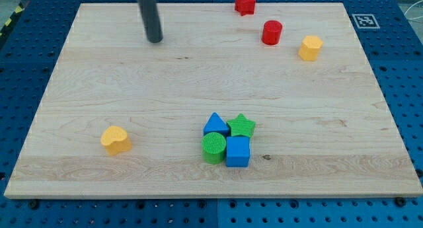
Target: Slide the red circle closer to the yellow heart
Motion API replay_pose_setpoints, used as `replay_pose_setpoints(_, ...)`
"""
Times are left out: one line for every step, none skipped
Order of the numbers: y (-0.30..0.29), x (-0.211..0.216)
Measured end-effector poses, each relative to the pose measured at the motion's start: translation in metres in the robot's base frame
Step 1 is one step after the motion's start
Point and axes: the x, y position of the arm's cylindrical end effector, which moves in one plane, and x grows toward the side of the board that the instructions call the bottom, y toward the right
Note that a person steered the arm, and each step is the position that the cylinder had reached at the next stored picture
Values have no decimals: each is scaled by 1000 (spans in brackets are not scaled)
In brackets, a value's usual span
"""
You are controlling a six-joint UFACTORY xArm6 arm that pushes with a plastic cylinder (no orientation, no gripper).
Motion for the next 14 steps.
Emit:
replay_pose_setpoints(35, -20)
replay_pose_setpoints(63, -32)
replay_pose_setpoints(114, -37)
replay_pose_setpoints(164, -40)
replay_pose_setpoints(217, -40)
replay_pose_setpoints(245, -38)
replay_pose_setpoints(231, -8)
replay_pose_setpoints(220, 25)
replay_pose_setpoints(191, 49)
replay_pose_setpoints(166, 60)
replay_pose_setpoints(136, 70)
replay_pose_setpoints(111, 82)
replay_pose_setpoints(91, 104)
replay_pose_setpoints(66, 132)
